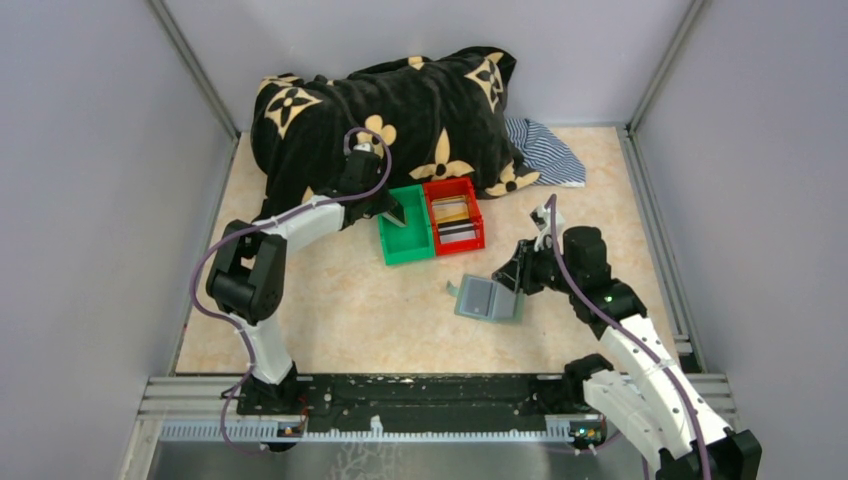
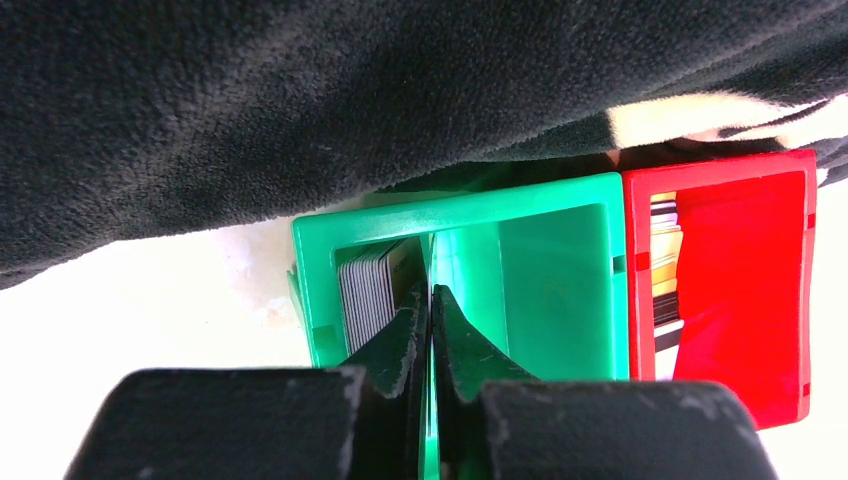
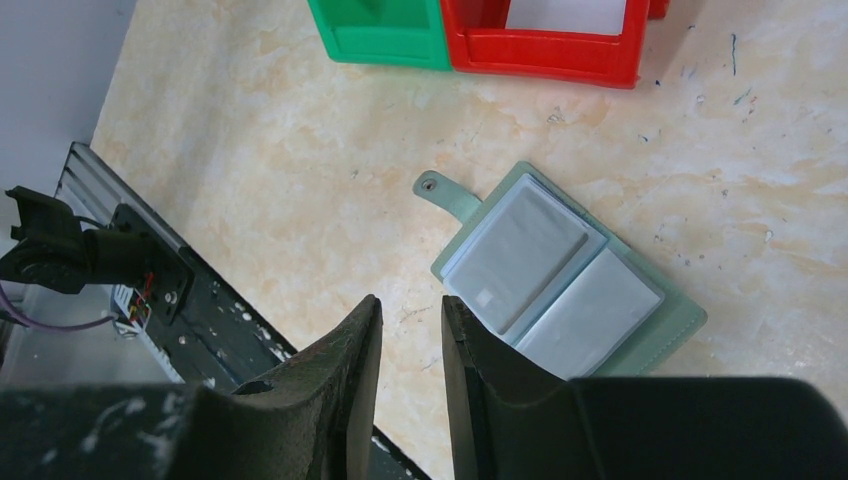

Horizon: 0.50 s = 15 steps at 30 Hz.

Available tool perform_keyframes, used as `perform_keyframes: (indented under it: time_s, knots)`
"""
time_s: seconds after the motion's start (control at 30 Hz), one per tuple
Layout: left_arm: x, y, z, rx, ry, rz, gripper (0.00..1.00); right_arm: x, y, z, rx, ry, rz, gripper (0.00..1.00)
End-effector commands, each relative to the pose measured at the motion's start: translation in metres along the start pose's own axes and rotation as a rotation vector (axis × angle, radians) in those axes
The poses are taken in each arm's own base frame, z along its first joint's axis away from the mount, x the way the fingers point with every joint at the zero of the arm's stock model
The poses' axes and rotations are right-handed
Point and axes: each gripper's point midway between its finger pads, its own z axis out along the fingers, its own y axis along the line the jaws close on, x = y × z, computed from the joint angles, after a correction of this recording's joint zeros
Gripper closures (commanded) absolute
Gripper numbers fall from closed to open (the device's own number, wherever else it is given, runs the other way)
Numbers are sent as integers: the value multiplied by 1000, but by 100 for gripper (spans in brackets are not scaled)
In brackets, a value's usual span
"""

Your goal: Take the credit cards out of the card holder

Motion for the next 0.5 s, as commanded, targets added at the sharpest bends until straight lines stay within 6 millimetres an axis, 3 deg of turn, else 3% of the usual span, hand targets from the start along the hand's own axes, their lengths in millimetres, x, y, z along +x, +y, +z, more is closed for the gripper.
perform_keyframes:
  time_s: [0.0, 0.47]
  knots:
    - [-11, -2, -10, -4, -33, 19, 92, -11, 2, 3, -23, -40, -40, 71]
    - [-11, 5, -15, -38, -29, 62, 91, -11, 3, 3, -29, -43, -40, 72]
